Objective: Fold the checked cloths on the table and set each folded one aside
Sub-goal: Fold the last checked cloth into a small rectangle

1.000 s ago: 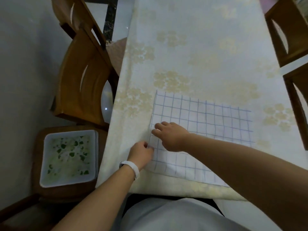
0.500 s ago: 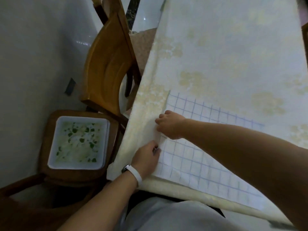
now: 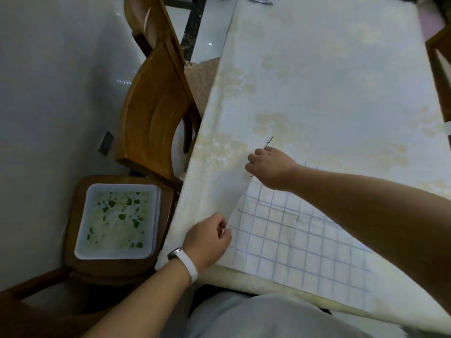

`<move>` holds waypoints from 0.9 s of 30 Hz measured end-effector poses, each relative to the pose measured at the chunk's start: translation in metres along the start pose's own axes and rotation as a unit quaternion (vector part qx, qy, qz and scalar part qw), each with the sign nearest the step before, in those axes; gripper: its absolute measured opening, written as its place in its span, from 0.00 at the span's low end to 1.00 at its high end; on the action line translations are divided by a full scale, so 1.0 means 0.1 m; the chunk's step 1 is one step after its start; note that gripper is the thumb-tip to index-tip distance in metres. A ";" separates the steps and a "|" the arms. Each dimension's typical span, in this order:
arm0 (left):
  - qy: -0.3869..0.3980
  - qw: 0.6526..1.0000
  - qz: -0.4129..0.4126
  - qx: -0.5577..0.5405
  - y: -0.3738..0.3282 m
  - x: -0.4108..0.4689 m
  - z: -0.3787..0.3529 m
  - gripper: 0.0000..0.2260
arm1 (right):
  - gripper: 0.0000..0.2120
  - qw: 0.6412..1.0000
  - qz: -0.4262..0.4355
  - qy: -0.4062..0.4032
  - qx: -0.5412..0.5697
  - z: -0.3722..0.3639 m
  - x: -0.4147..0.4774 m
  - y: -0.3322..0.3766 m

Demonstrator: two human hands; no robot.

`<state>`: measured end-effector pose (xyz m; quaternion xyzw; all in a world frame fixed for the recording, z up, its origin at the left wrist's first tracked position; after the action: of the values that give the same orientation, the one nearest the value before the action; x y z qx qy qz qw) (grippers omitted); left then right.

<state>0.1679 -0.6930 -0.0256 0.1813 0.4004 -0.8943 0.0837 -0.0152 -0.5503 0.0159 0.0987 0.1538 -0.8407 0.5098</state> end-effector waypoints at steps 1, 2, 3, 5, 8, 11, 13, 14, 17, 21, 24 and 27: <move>0.012 1.000 -0.005 -0.009 -0.08 -0.01 -0.03 0.08 | 0.07 1.000 -0.007 -0.017 -0.003 0.00 -0.08 -0.05; 0.020 1.000 -0.012 -0.020 -0.16 -0.03 -0.06 0.09 | 0.05 0.999 -0.015 -0.041 -0.003 -0.01 -0.17 -0.10; 0.026 0.999 -0.018 -0.033 -0.25 -0.05 -0.09 0.10 | 0.05 0.998 -0.021 -0.064 0.005 -0.02 -0.26 -0.15; 0.033 0.998 -0.032 -0.051 -0.47 -0.09 -0.17 0.13 | 0.06 0.995 -0.023 -0.091 0.018 -0.05 -0.45 -0.24; 0.041 0.997 -0.046 -0.052 -0.83 -0.15 -0.33 0.15 | 0.08 0.990 -0.029 -0.136 0.037 -0.07 -0.75 -0.36; 0.058 0.996 -0.060 -0.043 -1.17 -0.20 -0.55 0.15 | 0.07 0.983 -0.047 -0.170 0.045 -0.11 -1.11 -0.48; 0.073 0.994 -0.077 -0.030 -1.37 -0.23 -0.72 0.14 | 0.06 0.981 -0.060 -0.177 0.047 -0.17 -1.38 -0.55; 0.079 0.993 -0.084 -0.024 -1.46 -0.25 -0.81 0.13 | 0.06 0.981 -0.068 -0.178 0.046 -0.21 -1.51 -0.58; 0.096 0.991 -0.098 -0.001 -1.70 -0.30 -1.08 0.11 | 0.06 0.979 -0.091 -0.173 0.051 -0.38 -1.93 -0.69; 0.129 0.985 -0.110 0.045 -2.00 -0.34 -1.50 0.10 | 0.09 0.977 -0.118 -0.163 0.064 -0.66 -2.41 -0.81; 0.138 0.980 -0.110 0.086 -2.18 -0.31 -1.83 0.10 | 0.08 0.971 -0.127 -0.183 0.089 -0.87 -2.65 -0.88; 0.138 0.978 -0.094 0.123 -2.31 -0.26 -2.15 0.10 | 0.04 0.966 -0.139 -0.183 0.117 -1.13 -2.85 -0.96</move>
<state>0.1790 -0.3786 0.0111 0.2729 0.3103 -0.9071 -0.0799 0.0317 -0.2323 0.0173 -0.0198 -0.0291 -0.9193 0.3920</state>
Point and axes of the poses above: each hand's wrist, its own x-axis towards the middle knuckle, its own z-axis out of the back of the hand, y = z × x, the point moved 3 cm from there along x, towards the middle knuckle, and after that the axes turned 1 degree about z, right-handed, at the moved point
